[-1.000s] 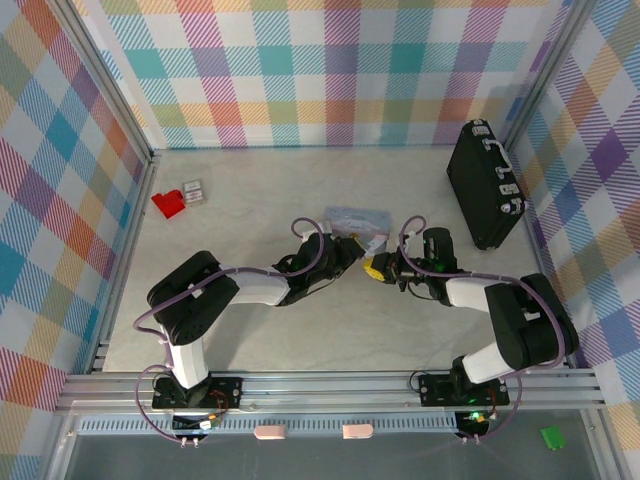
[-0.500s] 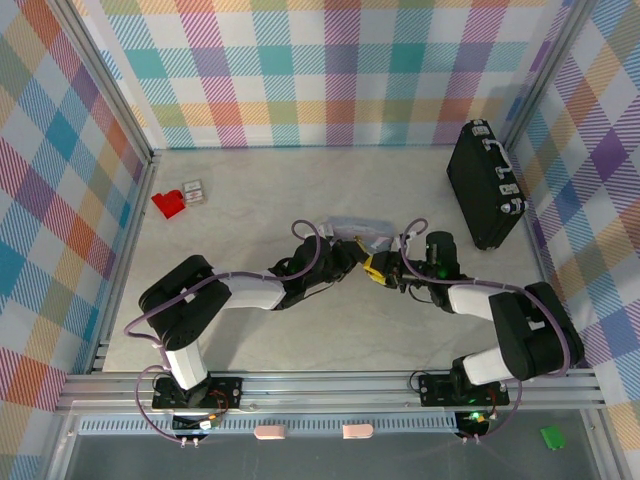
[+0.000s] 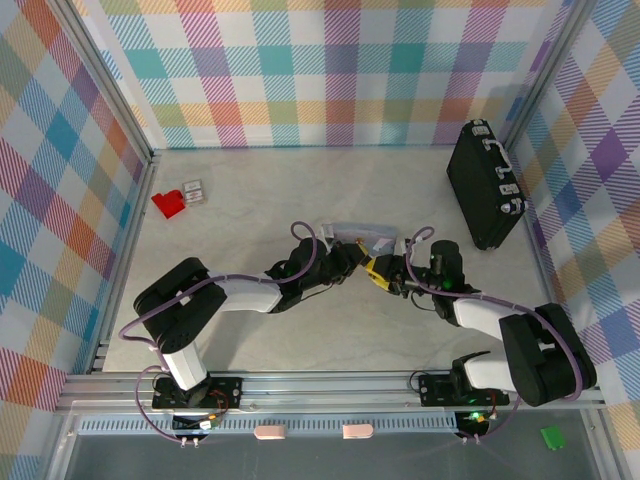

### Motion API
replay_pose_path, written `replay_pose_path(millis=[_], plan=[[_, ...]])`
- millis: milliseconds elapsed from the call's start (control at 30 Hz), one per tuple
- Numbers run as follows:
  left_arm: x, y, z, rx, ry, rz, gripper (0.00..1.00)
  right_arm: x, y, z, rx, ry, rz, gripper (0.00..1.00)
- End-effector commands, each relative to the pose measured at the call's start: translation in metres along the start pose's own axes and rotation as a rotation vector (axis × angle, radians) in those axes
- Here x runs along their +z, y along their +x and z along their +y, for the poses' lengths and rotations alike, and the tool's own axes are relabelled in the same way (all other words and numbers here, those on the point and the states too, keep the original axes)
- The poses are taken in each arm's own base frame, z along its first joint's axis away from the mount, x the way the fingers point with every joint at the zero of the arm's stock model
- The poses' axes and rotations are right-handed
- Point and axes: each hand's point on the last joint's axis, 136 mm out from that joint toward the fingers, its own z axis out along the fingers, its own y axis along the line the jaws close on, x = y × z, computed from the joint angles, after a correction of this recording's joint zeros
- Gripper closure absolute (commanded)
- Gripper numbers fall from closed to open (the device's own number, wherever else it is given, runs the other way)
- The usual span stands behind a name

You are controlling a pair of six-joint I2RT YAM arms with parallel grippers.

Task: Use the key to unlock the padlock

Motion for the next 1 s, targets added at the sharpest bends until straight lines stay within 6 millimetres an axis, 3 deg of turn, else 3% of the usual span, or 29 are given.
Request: replay_pose_path(millis=[0, 200, 600, 967], plan=[[-0.006, 0.042, -0.011, 0.024, 0.052, 0.159, 1.0, -0.007, -0.023, 0.05, -0.146, -0.138, -0.11, 0.59], [-0.008, 0.037, -0.013, 0.005, 0.074, 0.149, 1.0, -0.01, -0.021, 0.038, -0.127, -0.087, -0.133, 0.55], [-0.009, 0.034, -0.009, -0.012, 0.08, 0.134, 1.0, -0.012, -0.02, 0.03, -0.102, -0.07, -0.142, 0.69], [-0.002, 0.016, 0.002, -0.053, 0.08, 0.074, 1.0, -0.02, -0.005, 0.006, -0.05, -0.007, -0.139, 0.63]])
